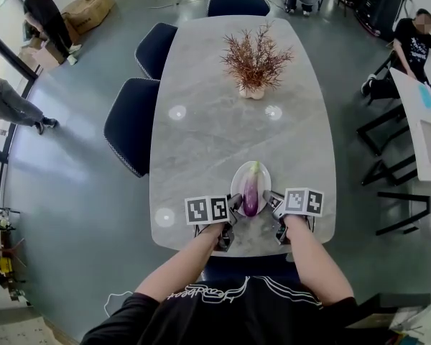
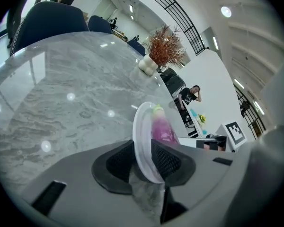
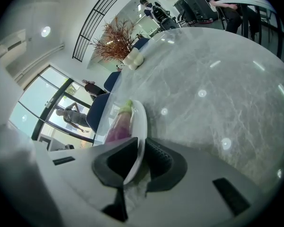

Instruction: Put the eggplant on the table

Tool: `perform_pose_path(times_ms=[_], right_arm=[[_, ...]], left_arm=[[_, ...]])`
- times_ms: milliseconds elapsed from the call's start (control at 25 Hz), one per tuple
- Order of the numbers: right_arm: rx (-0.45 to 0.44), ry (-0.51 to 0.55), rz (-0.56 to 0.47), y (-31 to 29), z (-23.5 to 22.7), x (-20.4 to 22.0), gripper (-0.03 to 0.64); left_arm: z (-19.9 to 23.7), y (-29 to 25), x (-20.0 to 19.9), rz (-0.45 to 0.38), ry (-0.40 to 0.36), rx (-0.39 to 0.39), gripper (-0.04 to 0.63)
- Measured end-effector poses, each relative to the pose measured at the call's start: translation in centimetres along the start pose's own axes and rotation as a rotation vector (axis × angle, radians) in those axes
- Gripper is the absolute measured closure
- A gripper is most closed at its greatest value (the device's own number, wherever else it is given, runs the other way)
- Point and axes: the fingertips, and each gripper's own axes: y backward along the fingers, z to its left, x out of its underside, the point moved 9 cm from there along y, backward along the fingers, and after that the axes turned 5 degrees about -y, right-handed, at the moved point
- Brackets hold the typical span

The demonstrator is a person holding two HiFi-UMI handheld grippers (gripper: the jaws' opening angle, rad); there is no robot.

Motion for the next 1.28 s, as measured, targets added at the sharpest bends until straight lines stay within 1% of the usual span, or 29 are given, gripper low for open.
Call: perform_pose_path(times_ms=[160,240,360,480,560,600,680,760,840,880,920,960,1040,1160,1200,1280], right_arm=[[0.032,0.058,-0.013,0.2,0.0,0.1,0.577],[0.056,0.092,-0.022,0.5,0.0,0.1,0.557],[0.075,0.097,-0.045,1.1,0.0,0.2,0.549],[0.074,0.108,-0.089,2.3,-0.1,0.1,0.551],[0.072,0.146,-0.123,3.6,0.2,0.0,0.551],[0.064,0.169,-0.138,4.2,0.6,0.0,0.551],[0.016,0.215,-0.160,5.5,1.7,0.3,0.551],[-0.045,0.276,-0.181,6.8,3.0,0.8,0.552],[-0.081,0.355,-0.200,8.2,4.3,1.7,0.586],[-0.098,0.392,-0.203,9.0,5.0,2.3,0.586],[-0.115,0.423,-0.204,9.7,5.7,3.0,0.611],[-0.130,0.446,-0.204,10.5,6.5,3.7,0.611],[-0.144,0.472,-0.208,12.0,8.2,5.2,0.611],[-0.170,0.490,-0.234,14.0,11.1,7.2,0.611],[-0.189,0.498,-0.247,14.8,12.0,7.9,0.611],[-0.228,0.521,-0.268,16.3,13.6,9.5,0.611]], left_arm=[[0.2,0.2,0.2,-0.003,-0.001,0.001,0.492],[0.3,0.4,0.3,-0.009,0.002,0.004,0.492],[0.5,0.9,0.5,-0.019,0.012,0.016,0.482],[0.7,1.6,0.8,-0.023,0.012,0.033,0.482],[0.8,2.3,0.9,-0.027,0.006,0.045,0.482],[0.8,2.9,1.0,-0.032,0.000,0.049,0.483],[0.6,4.2,1.0,-0.047,-0.019,0.056,0.483],[-0.1,5.6,0.9,-0.075,-0.052,0.089,0.483],[-1.4,7.1,0.9,-0.120,-0.111,0.151,0.487],[-2.1,7.9,1.0,-0.146,-0.145,0.188,0.515],[-2.9,8.8,1.1,-0.169,-0.177,0.227,0.560],[-3.8,9.9,1.3,-0.189,-0.205,0.266,0.575],[-5.3,12.5,1.6,-0.221,-0.259,0.329,0.586],[-6.7,16.9,2.3,-0.252,-0.352,0.366,0.586],[-7.1,18.2,2.6,-0.256,-0.371,0.378,0.586],[-7.9,20.6,3.3,-0.264,-0.375,0.418,0.586]])
